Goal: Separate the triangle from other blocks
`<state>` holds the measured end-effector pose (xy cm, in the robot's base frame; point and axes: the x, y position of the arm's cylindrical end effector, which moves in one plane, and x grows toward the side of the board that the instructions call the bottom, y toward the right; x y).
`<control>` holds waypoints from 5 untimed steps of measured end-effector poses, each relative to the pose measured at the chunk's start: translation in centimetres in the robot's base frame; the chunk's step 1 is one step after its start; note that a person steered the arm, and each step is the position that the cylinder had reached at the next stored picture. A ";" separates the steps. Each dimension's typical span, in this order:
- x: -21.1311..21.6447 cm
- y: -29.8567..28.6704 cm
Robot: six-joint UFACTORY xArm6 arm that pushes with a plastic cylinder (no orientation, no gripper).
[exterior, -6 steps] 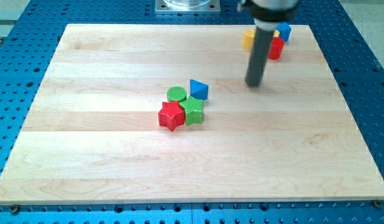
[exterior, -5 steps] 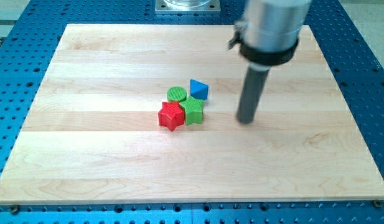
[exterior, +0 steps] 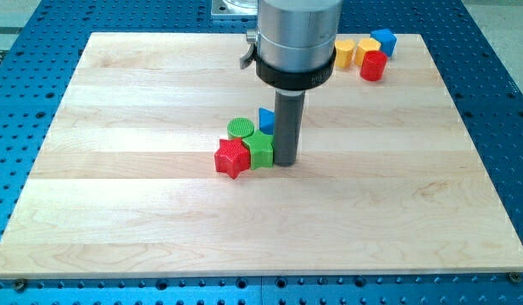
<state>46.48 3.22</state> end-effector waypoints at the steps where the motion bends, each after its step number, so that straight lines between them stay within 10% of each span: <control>1: -2.9 -0.7; 5: -12.6 -5.9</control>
